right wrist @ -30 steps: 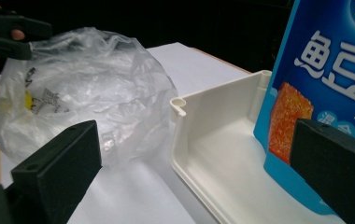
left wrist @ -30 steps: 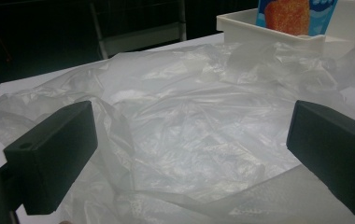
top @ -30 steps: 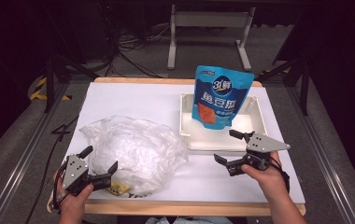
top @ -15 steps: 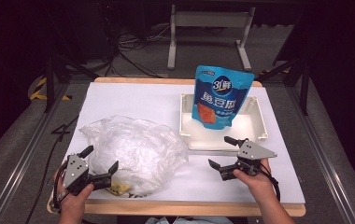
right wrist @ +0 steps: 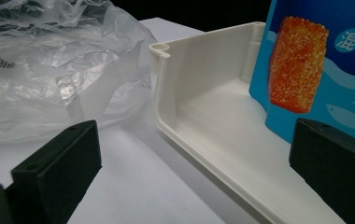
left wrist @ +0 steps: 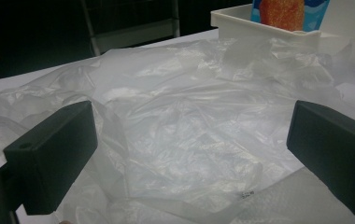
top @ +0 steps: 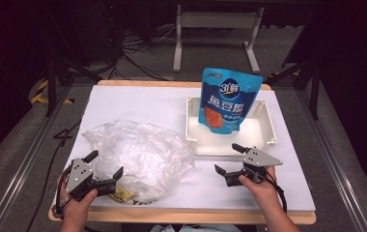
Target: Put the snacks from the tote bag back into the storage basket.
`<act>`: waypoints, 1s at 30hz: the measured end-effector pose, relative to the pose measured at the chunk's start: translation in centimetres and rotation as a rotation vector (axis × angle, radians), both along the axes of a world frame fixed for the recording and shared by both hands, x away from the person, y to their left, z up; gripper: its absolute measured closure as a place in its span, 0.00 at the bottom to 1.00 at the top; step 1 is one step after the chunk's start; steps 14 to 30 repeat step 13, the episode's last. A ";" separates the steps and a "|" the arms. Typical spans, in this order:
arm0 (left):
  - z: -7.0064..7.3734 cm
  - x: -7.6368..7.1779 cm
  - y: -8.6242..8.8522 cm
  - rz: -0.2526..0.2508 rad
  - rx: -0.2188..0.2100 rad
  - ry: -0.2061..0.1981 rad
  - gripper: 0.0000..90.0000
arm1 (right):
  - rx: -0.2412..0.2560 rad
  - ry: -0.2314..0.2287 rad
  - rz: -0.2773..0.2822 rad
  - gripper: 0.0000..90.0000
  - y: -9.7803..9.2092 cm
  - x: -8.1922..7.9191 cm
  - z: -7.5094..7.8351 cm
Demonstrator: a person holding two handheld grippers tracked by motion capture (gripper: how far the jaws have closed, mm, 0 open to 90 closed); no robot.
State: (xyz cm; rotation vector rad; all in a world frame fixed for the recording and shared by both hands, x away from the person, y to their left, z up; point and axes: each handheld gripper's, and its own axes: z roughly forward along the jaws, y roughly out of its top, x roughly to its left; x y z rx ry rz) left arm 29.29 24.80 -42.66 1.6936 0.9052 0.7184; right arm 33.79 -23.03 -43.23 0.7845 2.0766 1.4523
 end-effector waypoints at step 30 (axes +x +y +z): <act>0.0 0.0 -0.1 -0.012 -0.005 0.006 0.03 | 0.025 -0.013 -0.021 0.03 -0.2 0.0 0.0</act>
